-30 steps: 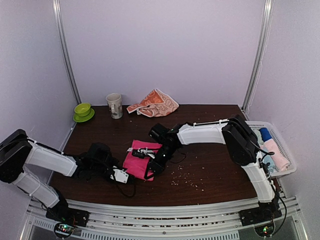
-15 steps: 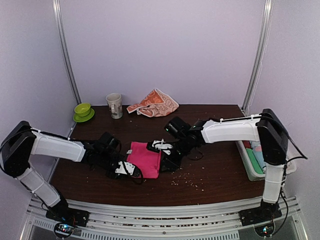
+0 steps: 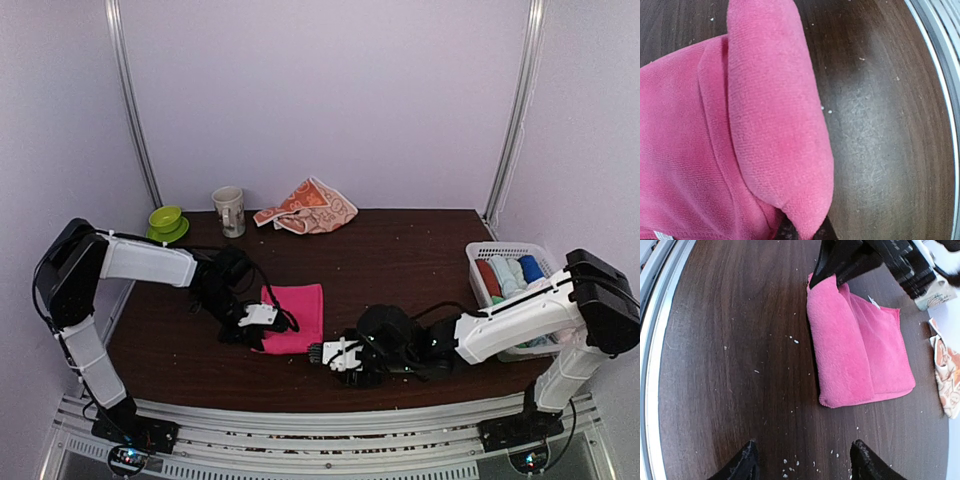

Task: Roll the towels
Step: Roll the towel at the center of the board.

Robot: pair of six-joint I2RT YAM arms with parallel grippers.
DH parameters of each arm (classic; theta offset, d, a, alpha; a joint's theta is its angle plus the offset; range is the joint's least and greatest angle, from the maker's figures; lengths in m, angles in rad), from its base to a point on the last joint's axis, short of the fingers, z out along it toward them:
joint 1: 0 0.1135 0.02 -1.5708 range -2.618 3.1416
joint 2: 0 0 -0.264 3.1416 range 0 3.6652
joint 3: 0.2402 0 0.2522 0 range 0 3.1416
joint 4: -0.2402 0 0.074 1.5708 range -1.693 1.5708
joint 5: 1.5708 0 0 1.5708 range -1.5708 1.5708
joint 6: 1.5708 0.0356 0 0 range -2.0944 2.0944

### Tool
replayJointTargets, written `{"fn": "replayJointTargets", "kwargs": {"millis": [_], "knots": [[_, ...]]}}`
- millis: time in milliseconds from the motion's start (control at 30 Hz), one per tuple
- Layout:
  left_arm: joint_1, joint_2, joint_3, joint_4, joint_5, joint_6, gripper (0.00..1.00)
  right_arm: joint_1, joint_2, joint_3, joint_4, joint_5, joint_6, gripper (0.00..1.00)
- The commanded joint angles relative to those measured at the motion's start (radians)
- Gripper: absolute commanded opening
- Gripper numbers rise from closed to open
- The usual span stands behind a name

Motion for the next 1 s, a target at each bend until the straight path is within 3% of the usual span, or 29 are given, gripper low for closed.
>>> {"fn": "replayJointTargets", "kwargs": {"millis": [0, 333, 967], "knots": [[0.033, 0.107, 0.066, -0.235, 0.084, 0.006, 0.00, 0.068, 0.070, -0.001, 0.216, 0.267, -0.139, 0.63], [0.072, 0.214, 0.152, -0.328, 0.072, 0.024, 0.00, 0.124, 0.321, 0.149, 0.311, 0.511, -0.274, 0.65], [0.074, 0.266, 0.206, -0.377, 0.048, 0.040, 0.00, 0.107, 0.501, 0.282, 0.332, 0.554, -0.402, 0.67]]}}
